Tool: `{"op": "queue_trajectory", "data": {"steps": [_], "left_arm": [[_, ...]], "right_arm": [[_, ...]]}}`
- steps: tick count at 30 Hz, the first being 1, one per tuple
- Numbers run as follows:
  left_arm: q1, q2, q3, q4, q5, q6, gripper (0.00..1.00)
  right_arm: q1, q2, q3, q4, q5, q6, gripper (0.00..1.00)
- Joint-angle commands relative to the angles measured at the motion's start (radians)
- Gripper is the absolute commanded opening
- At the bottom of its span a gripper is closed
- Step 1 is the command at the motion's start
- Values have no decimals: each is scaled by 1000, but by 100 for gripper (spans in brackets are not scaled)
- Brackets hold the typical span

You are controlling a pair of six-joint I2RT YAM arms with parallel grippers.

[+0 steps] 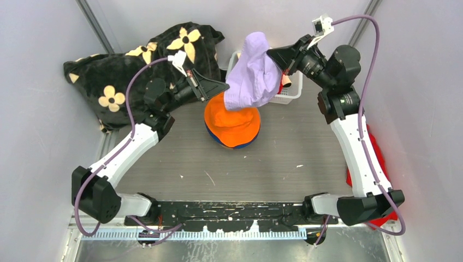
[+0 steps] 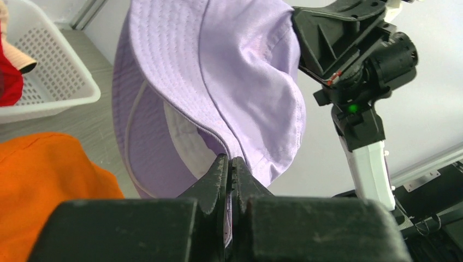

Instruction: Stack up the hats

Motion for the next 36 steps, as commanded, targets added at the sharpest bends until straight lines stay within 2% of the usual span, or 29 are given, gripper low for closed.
{"op": "queue_trajectory", "data": {"steps": [1, 10, 15, 20, 26, 36], "left_arm": [[-25, -6, -10, 10, -38, 23, 0], [-150, 38, 43, 16, -105, 48, 0], [-207, -6, -21, 12, -198, 73, 0], [-212, -133, -154, -31, -308, 123, 0], [-210, -242, -206, -135, -410, 247, 0], [-150, -295, -237, -200, -442, 292, 0]], "right_arm": [[4, -70, -28, -30, 64, -49, 1], [2, -144, -35, -145, 146, -107, 1], [4, -147, -29, -211, 132, -122, 1], [3, -134, -81, -212, 82, -108, 1], [5, -95, -154, -116, 24, -62, 1], [34, 19, -121, -64, -11, -40, 1]]}}
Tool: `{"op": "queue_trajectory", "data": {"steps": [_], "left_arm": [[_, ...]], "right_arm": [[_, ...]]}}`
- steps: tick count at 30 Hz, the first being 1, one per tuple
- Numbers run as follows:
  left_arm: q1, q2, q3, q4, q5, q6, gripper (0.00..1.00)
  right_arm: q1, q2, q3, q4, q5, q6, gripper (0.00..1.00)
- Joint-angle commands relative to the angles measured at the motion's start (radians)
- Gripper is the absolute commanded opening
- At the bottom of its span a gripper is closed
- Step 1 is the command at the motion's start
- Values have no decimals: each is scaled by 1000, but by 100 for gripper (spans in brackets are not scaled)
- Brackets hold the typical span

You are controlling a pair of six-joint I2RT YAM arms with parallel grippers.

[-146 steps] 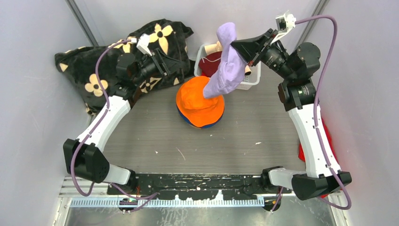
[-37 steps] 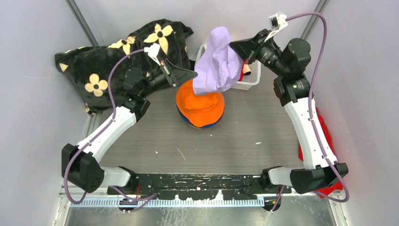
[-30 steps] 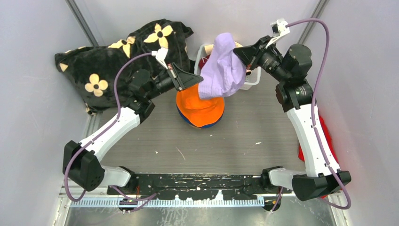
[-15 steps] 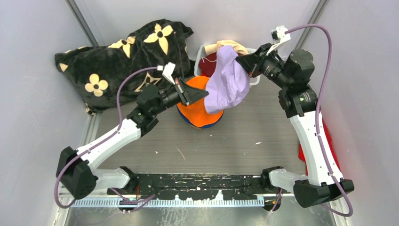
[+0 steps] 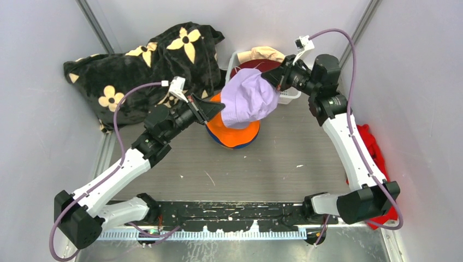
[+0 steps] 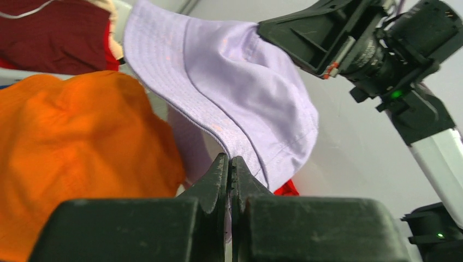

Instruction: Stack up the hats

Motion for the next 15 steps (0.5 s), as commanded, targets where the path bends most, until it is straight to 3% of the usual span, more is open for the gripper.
{"op": "queue_trajectory", "data": {"steps": [1, 15], "left_arm": [[43, -47, -26, -13, -40, 36, 0], [166, -203, -120, -118, -167, 110, 0]], "right_arm": [[33, 35, 48, 83, -27, 11, 1], [176, 229, 167, 117, 3, 0, 1]]}}
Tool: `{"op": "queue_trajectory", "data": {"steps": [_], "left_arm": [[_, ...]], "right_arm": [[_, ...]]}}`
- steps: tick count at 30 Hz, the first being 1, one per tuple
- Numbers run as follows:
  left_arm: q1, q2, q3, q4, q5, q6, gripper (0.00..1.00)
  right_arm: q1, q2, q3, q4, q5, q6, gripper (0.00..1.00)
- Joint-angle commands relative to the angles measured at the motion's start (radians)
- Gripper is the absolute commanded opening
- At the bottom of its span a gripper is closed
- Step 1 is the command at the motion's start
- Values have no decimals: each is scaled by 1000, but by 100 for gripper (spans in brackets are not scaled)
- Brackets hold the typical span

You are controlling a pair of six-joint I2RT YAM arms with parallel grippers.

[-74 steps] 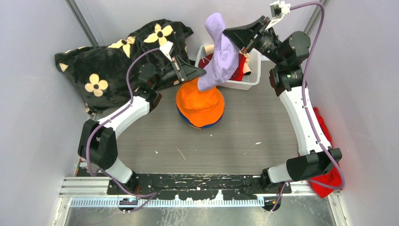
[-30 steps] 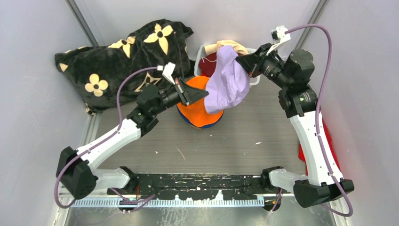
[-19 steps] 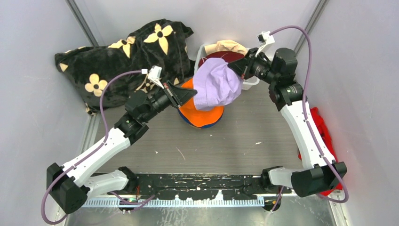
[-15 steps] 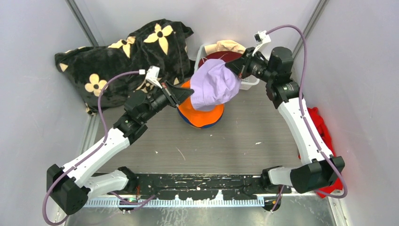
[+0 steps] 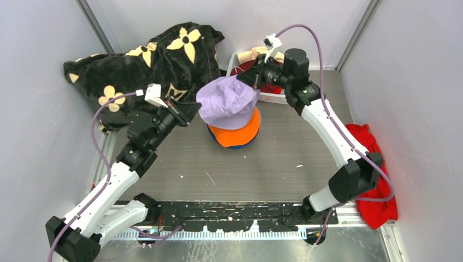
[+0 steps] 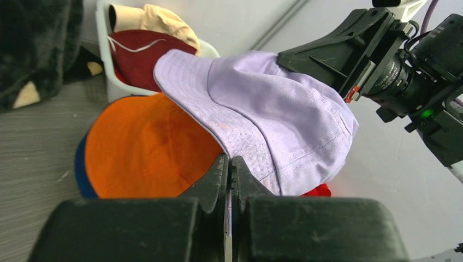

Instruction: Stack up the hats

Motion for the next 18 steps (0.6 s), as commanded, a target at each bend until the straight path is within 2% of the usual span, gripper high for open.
{"op": "queue_trajectory", "data": {"steps": [1, 11, 12, 16, 18], "left_arm": [[32, -18, -14, -3, -42, 39, 0], [47, 111, -70, 131, -5, -8, 0], [49, 133, -68, 149, 2, -12, 0], [54, 188, -63, 190, 6, -15, 0], [57, 204, -61, 188, 2, -10, 0]], "right_arm": [[26, 40, 75, 64, 14, -2, 1], [26, 78, 66, 88, 66, 8, 1], [27, 80, 64, 88, 74, 8, 4], [9, 45, 31, 139, 128, 29, 50], [-19, 11, 10, 177, 152, 52, 61]]}}
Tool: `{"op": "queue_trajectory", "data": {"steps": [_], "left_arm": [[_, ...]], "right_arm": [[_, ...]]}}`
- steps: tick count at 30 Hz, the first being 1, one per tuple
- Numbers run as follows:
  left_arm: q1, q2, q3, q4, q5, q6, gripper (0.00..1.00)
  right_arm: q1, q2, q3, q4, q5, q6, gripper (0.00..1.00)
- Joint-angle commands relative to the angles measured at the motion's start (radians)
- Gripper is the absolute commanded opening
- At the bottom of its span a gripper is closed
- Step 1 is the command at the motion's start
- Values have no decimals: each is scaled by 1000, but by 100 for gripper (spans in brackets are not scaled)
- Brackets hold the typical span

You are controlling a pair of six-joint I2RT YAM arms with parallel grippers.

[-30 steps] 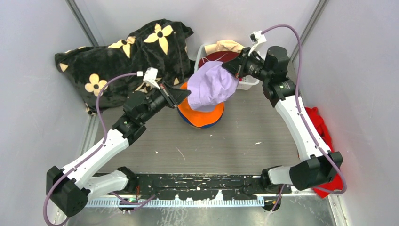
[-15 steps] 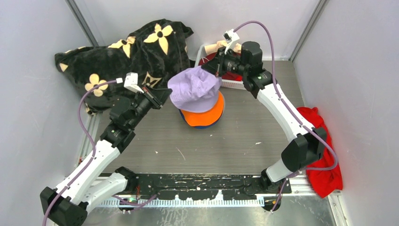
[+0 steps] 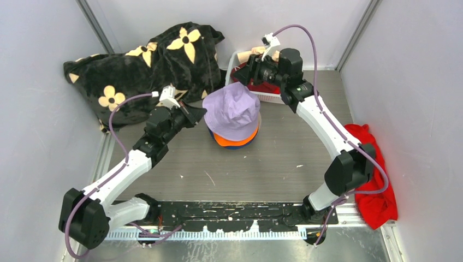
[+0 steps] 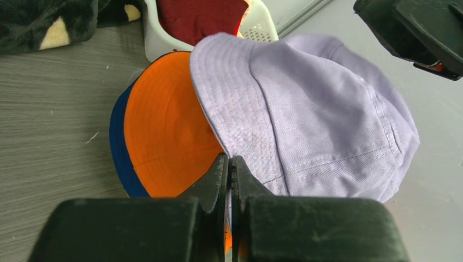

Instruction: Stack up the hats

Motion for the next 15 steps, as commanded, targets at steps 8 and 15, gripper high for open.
{"op": "queue_trajectory", "data": {"steps": [8, 15], "left_arm": [[50, 81, -8, 100, -35, 5, 0], [123, 211, 29, 156, 4, -38, 0]], "right_arm": [[-128, -182, -114, 113, 72, 67, 72], [-128, -195, -182, 126, 18, 96, 71]]}}
